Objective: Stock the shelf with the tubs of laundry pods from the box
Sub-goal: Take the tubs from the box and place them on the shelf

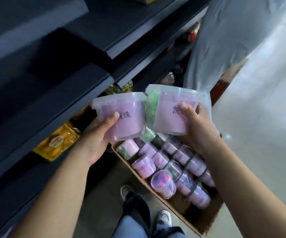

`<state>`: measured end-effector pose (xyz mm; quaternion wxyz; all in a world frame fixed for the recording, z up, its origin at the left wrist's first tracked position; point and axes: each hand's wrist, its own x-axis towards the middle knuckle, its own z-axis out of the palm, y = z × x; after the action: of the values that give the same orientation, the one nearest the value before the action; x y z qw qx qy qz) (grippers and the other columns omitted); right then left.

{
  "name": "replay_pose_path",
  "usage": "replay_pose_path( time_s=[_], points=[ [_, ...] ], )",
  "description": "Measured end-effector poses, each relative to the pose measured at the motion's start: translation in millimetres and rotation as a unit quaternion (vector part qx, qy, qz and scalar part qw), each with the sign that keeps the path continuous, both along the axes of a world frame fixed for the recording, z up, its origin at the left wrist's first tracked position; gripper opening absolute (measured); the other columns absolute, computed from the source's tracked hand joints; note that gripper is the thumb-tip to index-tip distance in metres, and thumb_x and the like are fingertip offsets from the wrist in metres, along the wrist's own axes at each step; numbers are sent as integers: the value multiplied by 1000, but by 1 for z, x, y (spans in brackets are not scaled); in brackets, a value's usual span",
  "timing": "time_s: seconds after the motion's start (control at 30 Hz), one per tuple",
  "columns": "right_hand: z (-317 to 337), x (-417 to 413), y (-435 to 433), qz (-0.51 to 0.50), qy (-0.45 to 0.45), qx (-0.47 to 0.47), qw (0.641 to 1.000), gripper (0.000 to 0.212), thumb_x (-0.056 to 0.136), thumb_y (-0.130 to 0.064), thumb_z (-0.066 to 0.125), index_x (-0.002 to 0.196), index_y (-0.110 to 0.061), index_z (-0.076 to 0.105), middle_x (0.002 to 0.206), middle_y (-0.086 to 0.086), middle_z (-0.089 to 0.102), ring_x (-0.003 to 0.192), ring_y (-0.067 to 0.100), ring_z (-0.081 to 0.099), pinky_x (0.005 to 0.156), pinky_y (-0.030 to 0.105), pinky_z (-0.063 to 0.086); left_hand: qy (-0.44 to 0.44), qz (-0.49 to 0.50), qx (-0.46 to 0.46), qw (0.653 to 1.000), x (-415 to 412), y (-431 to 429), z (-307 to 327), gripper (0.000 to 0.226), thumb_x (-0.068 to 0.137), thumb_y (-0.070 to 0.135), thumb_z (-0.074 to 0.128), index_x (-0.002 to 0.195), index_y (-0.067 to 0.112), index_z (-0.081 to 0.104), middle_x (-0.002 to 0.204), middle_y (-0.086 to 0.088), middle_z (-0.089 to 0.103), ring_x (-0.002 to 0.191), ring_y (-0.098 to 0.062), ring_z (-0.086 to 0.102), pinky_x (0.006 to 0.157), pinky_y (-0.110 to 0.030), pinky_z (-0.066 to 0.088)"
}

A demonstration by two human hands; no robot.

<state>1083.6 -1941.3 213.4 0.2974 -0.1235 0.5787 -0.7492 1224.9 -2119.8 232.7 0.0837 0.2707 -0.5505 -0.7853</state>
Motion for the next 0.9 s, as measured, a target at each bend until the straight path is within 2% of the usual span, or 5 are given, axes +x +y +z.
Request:
replay_pose_path(
  time_s=[0.2,0.33,0.47,0.7,0.9],
  points=[
    [85,43,-38,142,65,-69,985,74,59,-49,81,116,-6,58,117,22,62,110,40,58,96,62,42,43,79,-72,993,85,-11,91,86,29,55,87,103,18,65,99,0,72,95,-14,67,84,-33,55],
    [137,76,-79,207,139,-70,966,85,37,-66,80,104,-17,60,105,7,69,99,21,66,87,39,54,71,176,-97,977,143,-24,131,90,21,52,89,100,15,66,97,1,73,92,-10,68,75,-26,54],
    [172,117,-131,293,158,-108,937,61,50,-51,79,98,-21,57,93,-4,68,84,5,68,77,22,56,126,248,-122,953,202,-40,165,62,16,48,90,70,20,78,84,5,75,81,-5,70,63,-19,55],
    [204,207,-230,375,196,-126,897,108,28,-68,82,117,-12,56,107,1,68,96,12,67,74,24,53,139,324,-158,922,303,-95,191,96,14,45,91,99,15,61,90,4,74,84,-7,69,74,-24,57],
    [201,238,-294,405,245,-82,877,35,66,-42,63,94,-21,63,79,-13,70,73,0,66,57,13,47,80,354,-227,904,344,-158,188,96,10,57,86,95,20,62,84,8,74,80,-3,69,67,-18,52]
  ],
)
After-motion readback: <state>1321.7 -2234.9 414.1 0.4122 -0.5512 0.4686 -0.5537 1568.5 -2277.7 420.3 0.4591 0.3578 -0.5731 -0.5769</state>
